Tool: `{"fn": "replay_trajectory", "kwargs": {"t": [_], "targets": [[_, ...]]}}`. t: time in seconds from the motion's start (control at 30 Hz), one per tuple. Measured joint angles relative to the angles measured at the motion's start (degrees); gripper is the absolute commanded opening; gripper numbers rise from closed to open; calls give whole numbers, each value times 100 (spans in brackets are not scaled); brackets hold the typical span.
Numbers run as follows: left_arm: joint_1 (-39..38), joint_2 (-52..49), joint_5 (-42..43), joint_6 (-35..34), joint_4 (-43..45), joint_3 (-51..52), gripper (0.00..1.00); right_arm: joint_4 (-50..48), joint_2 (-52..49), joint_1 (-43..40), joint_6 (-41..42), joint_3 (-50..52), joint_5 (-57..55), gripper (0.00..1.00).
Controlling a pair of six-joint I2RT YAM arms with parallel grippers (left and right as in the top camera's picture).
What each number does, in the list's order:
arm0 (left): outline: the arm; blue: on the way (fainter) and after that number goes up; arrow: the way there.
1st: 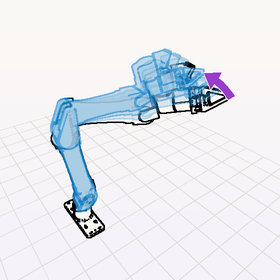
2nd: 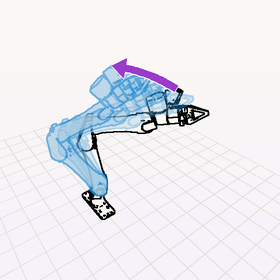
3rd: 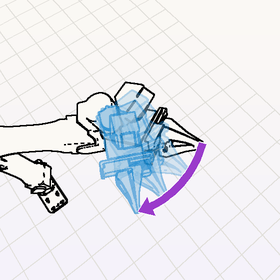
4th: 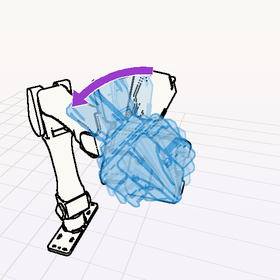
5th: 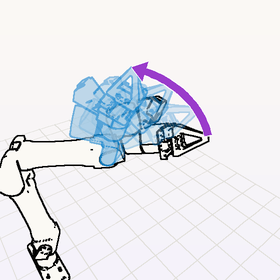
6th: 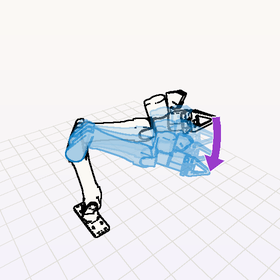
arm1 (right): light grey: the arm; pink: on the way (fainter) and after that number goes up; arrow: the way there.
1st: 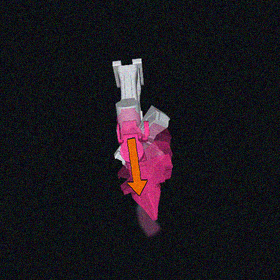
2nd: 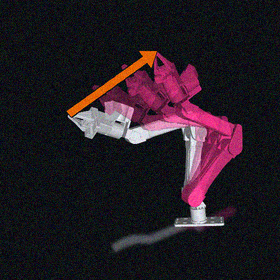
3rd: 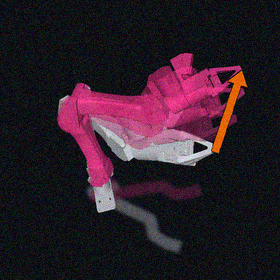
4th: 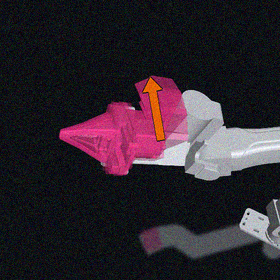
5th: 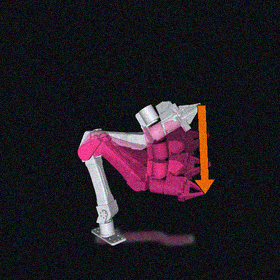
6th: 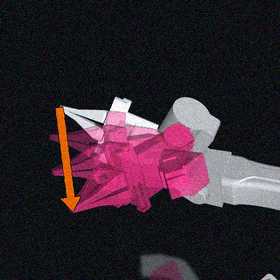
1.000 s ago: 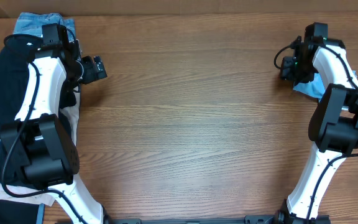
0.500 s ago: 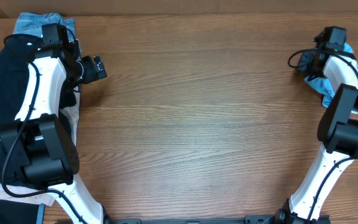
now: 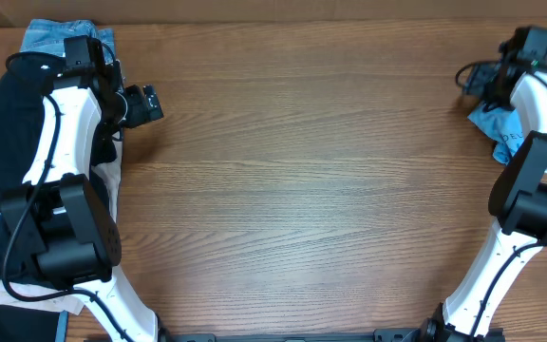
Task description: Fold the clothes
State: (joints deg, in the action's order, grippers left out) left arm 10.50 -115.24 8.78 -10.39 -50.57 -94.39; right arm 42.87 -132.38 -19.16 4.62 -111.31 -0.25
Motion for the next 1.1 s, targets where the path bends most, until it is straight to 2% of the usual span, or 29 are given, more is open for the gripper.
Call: {"fn": "replay_trajectory", "kwargs": {"t": [0.13,0.17,0.23,0.27,0.3,0.53,0.8,1.1], "targets": [[0,0,-2,0,0,0,100,793,245,-44,166,-715,92,68],[0,0,-2,0,0,0,100,898,323,-72,195,-833,98,59],[0,0,-2,0,0,0,100,1130,566,-232,387,-1023,114,17],[-2,0,-2,0,0,0,100,1187,632,-321,496,-1032,101,8],[-2,0,-2,0,0,0,100,1231,658,-424,562,-1032,96,4],[0,0,0,0,0,2,100,1084,461,-1209,927,-588,42,4],[-2,0,-2,0,0,2,100,688,-129,-1152,990,-299,48,4],[-2,0,-2,0,0,2,100,-70,-337,-1123,1016,-278,175,4]]}}
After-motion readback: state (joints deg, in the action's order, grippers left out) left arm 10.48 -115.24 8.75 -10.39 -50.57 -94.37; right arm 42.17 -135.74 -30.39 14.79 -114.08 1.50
